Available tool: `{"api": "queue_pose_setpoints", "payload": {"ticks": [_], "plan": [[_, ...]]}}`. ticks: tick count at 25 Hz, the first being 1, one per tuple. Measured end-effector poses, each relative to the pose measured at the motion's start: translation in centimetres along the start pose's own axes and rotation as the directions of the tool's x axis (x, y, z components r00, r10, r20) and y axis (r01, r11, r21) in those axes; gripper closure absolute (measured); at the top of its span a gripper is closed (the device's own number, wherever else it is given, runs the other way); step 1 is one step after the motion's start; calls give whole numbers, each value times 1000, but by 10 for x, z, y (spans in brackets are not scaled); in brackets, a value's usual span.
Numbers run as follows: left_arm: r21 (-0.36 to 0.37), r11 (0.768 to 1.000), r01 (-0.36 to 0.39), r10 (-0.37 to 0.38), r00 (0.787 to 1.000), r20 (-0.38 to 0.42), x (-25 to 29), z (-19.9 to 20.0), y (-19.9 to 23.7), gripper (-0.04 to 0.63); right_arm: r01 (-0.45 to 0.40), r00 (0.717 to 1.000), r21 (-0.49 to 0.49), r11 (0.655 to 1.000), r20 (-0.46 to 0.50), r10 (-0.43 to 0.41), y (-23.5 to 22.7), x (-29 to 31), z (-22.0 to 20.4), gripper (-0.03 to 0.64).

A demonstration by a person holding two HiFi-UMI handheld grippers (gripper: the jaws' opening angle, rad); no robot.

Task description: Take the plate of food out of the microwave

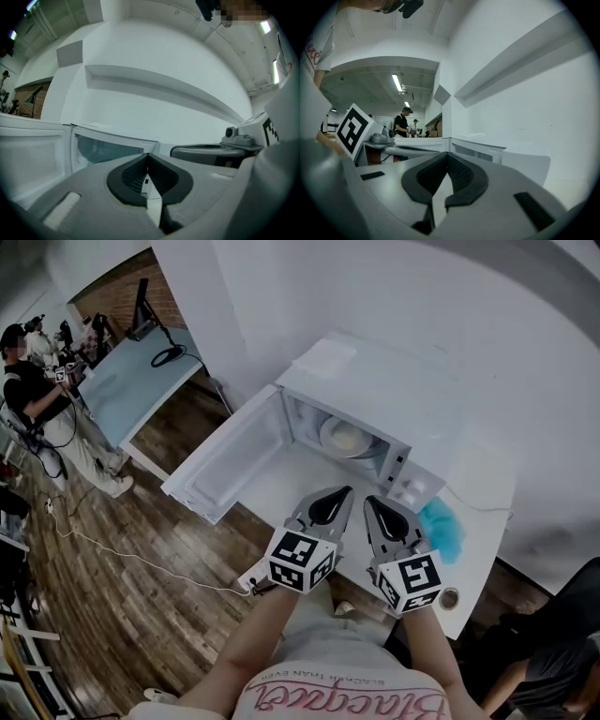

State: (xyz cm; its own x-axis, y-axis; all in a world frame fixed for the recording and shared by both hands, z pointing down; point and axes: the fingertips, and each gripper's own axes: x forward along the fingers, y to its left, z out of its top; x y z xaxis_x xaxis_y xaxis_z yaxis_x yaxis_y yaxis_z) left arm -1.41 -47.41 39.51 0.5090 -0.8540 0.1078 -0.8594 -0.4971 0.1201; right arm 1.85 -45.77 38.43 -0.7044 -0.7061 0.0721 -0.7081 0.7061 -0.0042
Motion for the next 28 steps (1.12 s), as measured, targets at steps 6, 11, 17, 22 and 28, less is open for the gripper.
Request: {"api": "queue_pose_setpoints", "payload": {"ticks": [6,11,17,22,28], "plan": [[-41,998,46,-47,999,-20,25,-14,19,589,47,999,22,999,-4,-47,-19,20,-8,606],[-103,992,74,-78,996,-32,40,-21,36,588,87,996,38,996,-20,-86,-29,33,-16,606],[-182,979,95,-106,993,-49,56,-37,58,536,109,993,61,992,-42,-107,-37,51,-25,606],[-275,959,61,-94,990,-106,70,-60,82,448,116,992,72,991,-63,-111,-42,66,-33,606],[-352,936,16,-74,986,-152,86,-82,110,439,124,989,83,989,-97,-116,-47,83,-46,606]]}}
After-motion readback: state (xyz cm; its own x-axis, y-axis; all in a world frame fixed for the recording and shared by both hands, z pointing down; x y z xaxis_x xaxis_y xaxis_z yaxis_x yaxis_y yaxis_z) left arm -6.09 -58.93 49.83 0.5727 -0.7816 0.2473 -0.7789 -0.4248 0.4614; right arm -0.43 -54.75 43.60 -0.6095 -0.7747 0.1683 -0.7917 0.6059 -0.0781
